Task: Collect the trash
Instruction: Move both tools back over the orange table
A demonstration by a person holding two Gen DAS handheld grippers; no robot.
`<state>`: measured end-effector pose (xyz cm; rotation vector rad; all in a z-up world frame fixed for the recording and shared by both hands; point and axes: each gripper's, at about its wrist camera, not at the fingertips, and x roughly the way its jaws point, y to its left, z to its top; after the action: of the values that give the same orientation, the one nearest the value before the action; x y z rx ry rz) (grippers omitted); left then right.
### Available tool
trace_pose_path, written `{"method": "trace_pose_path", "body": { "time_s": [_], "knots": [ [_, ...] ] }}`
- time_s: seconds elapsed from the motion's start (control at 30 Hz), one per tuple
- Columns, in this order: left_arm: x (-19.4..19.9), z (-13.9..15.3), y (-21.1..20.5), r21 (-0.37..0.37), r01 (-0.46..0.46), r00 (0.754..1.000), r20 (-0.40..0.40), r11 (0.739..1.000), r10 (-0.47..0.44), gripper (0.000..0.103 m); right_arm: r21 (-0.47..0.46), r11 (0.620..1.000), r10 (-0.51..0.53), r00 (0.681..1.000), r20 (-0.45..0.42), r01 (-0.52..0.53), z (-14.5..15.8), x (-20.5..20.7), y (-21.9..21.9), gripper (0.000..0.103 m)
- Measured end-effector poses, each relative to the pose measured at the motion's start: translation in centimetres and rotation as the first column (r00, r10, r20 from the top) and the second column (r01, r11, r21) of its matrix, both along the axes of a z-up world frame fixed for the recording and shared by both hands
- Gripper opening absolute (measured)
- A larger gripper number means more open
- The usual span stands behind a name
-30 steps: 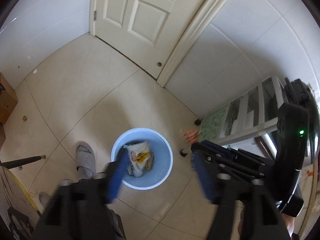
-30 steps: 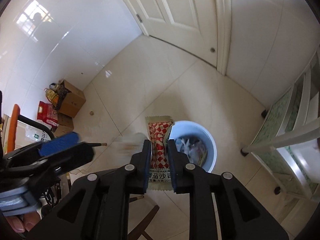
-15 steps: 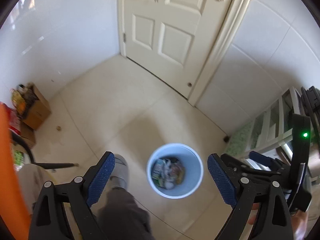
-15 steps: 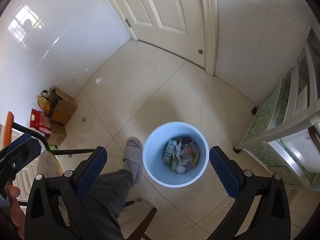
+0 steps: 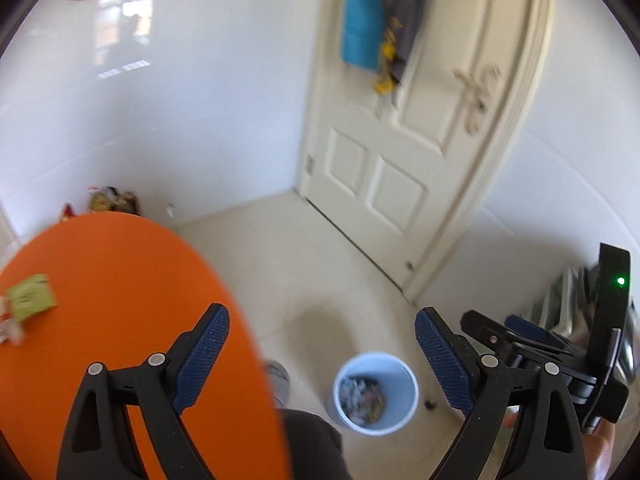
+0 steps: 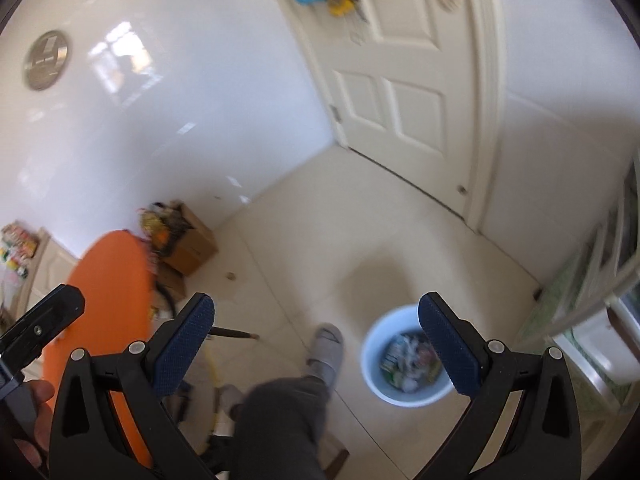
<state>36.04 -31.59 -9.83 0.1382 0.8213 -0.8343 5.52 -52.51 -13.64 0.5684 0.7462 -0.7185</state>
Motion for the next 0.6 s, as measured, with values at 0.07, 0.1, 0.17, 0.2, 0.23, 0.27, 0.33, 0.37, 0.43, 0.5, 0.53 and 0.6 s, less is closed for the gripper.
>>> {"method": "trace_pose_path", "body": {
  "time_s": [0.07, 0.1, 0.17, 0.2, 0.23, 0.27, 0.33, 0.37, 0.43, 0.5, 0.53, 0.6],
  "knots": [
    [-0.4, 1.8, 3.7, 0.01, -0.064, 0.998, 0.02, 0.998, 0.064, 0.092, -0.026, 0.998, 0.052, 0.998, 0.02, -0.052, 1.6, 1.9, 2.3, 0.103],
    [-0.6, 2.6, 5.5, -0.001, -0.089, 0.995, 0.033, 0.996, 0.089, 0.092, -0.043, 0.996, 0.083, 0.996, 0.034, -0.081, 2.4, 3.0, 3.6, 0.103],
    [-1.2, 4.0, 9.2, -0.015, -0.154, 0.986, 0.065, 0.988, 0.154, 0.093, -0.071, 0.988, 0.144, 0.988, 0.056, -0.14, 3.9, 5.0, 5.9, 0.103],
    [-1.7, 4.4, 10.6, -0.019, -0.179, 0.98, 0.079, 0.984, 0.18, 0.094, -0.086, 0.982, 0.174, 0.982, 0.068, -0.168, 4.6, 6.0, 7.3, 0.103],
    [-2.4, 5.1, 12.6, -0.023, -0.216, 0.971, 0.102, 0.976, 0.217, 0.095, -0.105, 0.975, 0.206, 0.975, 0.078, -0.198, 5.5, 7.1, 8.9, 0.103],
    [-2.8, 5.5, 13.9, -0.008, -0.241, 0.964, 0.115, 0.971, 0.24, 0.095, -0.115, 0.97, 0.224, 0.971, 0.082, -0.214, 5.9, 7.8, 9.7, 0.103],
    [-4.1, 6.6, 16.8, -0.02, -0.295, 0.944, 0.148, 0.955, 0.295, 0.095, -0.151, 0.954, 0.275, 0.957, 0.092, -0.259, 7.2, 9.7, 12.3, 0.103],
    [-4.8, 7.1, 18.1, -0.027, -0.315, 0.936, 0.157, 0.949, 0.315, 0.095, -0.165, 0.947, 0.292, 0.952, 0.093, -0.274, 7.6, 10.3, 13.4, 0.103],
    [-6.3, 8.1, 20.7, -0.045, -0.352, 0.917, 0.182, 0.935, 0.355, 0.096, -0.197, 0.929, 0.335, 0.937, 0.097, -0.312, 8.5, 11.9, 15.8, 0.103],
    [-7.9, 8.6, 23.3, -0.052, -0.397, 0.892, 0.215, 0.916, 0.399, 0.097, -0.225, 0.91, 0.377, 0.921, 0.099, -0.349, 9.3, 13.3, 18.2, 0.103],
    [-8.8, 8.9, 24.7, -0.059, -0.419, 0.878, 0.227, 0.906, 0.421, 0.097, -0.238, 0.901, 0.394, 0.914, 0.1, -0.363, 9.6, 13.8, 19.2, 0.103],
    [-10.4, 9.5, 27.3, -0.081, -0.458, 0.852, 0.244, 0.885, 0.464, 0.098, -0.267, 0.878, 0.433, 0.896, 0.094, -0.397, 10.5, 15.1, 21.4, 0.103]
  ]
}}
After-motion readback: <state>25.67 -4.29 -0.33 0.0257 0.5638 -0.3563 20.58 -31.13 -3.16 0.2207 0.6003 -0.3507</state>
